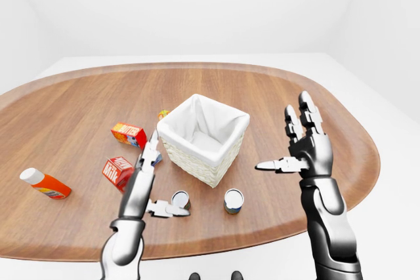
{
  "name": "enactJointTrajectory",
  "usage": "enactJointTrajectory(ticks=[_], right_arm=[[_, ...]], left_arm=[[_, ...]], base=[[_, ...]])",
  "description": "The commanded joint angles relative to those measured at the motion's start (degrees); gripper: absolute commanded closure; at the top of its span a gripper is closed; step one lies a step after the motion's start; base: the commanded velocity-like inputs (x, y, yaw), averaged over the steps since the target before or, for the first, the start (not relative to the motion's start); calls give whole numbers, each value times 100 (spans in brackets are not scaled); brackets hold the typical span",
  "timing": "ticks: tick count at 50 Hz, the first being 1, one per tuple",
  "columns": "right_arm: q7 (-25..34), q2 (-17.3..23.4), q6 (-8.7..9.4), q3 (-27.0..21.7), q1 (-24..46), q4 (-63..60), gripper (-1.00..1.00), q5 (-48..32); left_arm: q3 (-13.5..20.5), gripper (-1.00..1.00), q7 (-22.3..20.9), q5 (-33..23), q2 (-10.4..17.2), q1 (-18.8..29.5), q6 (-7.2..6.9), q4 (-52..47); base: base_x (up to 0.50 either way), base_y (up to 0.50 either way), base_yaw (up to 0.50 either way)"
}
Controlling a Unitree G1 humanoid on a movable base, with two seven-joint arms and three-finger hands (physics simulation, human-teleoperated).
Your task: Pick up the tomato sauce, and put it in the basket.
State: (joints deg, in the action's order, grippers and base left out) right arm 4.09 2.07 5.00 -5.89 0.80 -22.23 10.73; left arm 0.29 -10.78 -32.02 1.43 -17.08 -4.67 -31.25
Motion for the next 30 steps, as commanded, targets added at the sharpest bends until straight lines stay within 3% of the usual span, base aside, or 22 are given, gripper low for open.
enactJointTrajectory(ticks=[1, 7, 8, 11, 13, 22, 30], right_arm=[[-3, 12, 0, -21, 34, 39, -100, 11], [-5, 14, 0, -19, 46, 72, -100, 9], [-5, 14, 0, -19, 49, 88, -100, 7], [-7, 13, 0, -13, 40, 67, -100, 7], [-4, 10, 0, -8, 33, 77, -100, 2], [1, 2, 0, 9, 10, 69, -100, -7], [15, -9, 0, 28, -25, 81, -100, -24]], left_arm=[[-11, -100, 86, -119, 14, 6, 101, 177], [-19, -100, 104, -167, 15, -2, 152, 203], [-23, -100, 152, -179, 27, 1, 234, 287], [-49, -100, 148, -223, 20, -24, 252, 262], [-62, -100, 196, -231, 31, -35, 338, 357], [-106, -100, 243, -321, 40, -60, 417, 441], [-106, -100, 199, -382, 47, -71, 379, 355]], base=[[0, 0, 0], [0, 0, 0], [0, 0, 0], [0, 0, 0], [0, 0, 0], [0, 0, 0], [0, 0, 0]])
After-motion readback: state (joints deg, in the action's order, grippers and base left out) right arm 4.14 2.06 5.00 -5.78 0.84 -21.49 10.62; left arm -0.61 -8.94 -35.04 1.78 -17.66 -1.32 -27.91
